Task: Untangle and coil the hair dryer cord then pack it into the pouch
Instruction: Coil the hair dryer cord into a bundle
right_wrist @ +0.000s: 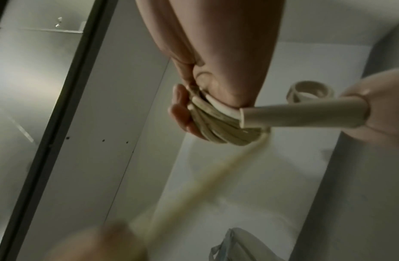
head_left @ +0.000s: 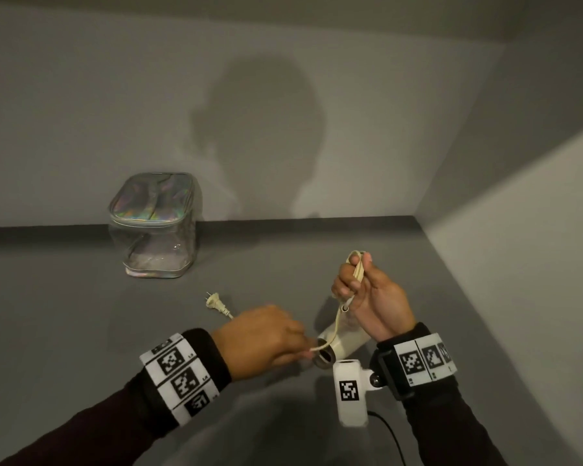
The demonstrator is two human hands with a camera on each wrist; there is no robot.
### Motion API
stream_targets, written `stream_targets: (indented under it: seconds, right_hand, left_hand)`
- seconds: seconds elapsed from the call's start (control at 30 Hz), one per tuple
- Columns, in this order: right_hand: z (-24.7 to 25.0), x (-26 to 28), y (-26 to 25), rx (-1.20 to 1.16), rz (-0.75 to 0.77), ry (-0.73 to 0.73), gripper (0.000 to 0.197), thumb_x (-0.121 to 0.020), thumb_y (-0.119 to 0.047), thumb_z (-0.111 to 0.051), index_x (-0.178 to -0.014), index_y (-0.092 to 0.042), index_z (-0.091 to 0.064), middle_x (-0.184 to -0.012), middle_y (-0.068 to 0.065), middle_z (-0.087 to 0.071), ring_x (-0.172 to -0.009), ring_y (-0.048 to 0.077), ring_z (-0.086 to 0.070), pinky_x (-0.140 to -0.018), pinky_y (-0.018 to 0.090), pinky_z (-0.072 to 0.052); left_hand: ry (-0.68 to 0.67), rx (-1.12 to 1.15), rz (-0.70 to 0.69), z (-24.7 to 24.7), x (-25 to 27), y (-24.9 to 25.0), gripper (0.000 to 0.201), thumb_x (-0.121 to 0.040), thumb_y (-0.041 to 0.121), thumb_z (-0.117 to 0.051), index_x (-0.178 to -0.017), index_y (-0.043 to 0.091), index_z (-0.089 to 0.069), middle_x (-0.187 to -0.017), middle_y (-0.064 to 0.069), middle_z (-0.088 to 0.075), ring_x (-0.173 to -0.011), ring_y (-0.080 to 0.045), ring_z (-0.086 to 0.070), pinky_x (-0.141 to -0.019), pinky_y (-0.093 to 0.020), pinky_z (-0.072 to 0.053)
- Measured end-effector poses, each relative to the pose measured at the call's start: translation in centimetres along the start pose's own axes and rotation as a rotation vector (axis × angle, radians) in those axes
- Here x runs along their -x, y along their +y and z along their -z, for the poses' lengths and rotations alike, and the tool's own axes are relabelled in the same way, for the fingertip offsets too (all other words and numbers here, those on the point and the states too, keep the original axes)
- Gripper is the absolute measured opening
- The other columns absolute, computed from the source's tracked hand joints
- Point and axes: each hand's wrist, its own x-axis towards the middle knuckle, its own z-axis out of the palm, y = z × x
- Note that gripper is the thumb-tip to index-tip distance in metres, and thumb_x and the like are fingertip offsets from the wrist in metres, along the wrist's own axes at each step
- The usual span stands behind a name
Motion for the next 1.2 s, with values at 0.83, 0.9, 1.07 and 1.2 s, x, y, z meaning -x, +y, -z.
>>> stream_targets:
  seconds: [0.83, 0.9, 1.07, 1.2]
  right_hand:
    - [-0.2, 0.8, 0.4, -0.082, -0.325, -0.384, 0.033, -0.089, -0.041, -0.045, -0.068, -0.016, -0.046, -0.038, -0.006, -0.022, -0.029, 0.012, -0.019, -0.038, 0.024, -0.023]
    - [-0.2, 0.5, 0.5, -0.127, -0.294, -0.347, 0.035, -0.09, -0.041, -0.041, -0.068, -0.015, -0.045, -0.037, -0.005, -0.021, -0.029, 0.013, -0.019, -0.038, 0.023, -0.026]
    - [0.0, 0.0, -0.6, -0.138, -0.162, -0.193, 0.035, -0.094, -0.035, -0.024, -0.076, -0.013, -0.045, -0.047, -0.002, -0.022, -0.038, 0.012, -0.028, -0.047, 0.023, -0.039]
    - [-0.4, -0.4, 0.0, -0.142, -0.098, -0.074, 0.037, -0.091, -0.043, -0.028, -0.077, -0.014, -0.047, -0.052, -0.003, -0.037, -0.049, 0.013, -0.042, -0.056, 0.024, -0.044]
  left_hand:
    - [0.23, 0.249, 0.604, -1.0, 1.7, -12.6, 0.052, -0.086, 0.061, -0.023, -0.124, 0.034, -0.047, -0.09, -0.014, -0.062, -0.087, -0.027, -0.059, -0.081, -0.032, -0.043]
    - [0.196, 0.415, 0.701, -3.5, 1.4, -10.7, 0.044, -0.084, 0.043, -0.035, -0.124, 0.031, -0.05, -0.115, -0.014, -0.063, -0.107, -0.028, -0.057, -0.093, -0.03, -0.039]
    - [-0.054, 0.425, 0.76, -10.2, 3.1, -5.4, 0.045, -0.061, 0.055, -0.053, -0.098, 0.035, -0.067, -0.111, -0.007, -0.068, -0.104, -0.026, -0.062, -0.101, -0.048, -0.043]
    - [-0.365, 0.355, 0.407, -7.6, 2.3, -1.8, 0.039, -0.086, 0.046, -0.034, -0.112, 0.025, -0.052, -0.111, -0.012, -0.062, -0.101, -0.03, -0.059, -0.09, -0.038, -0.047]
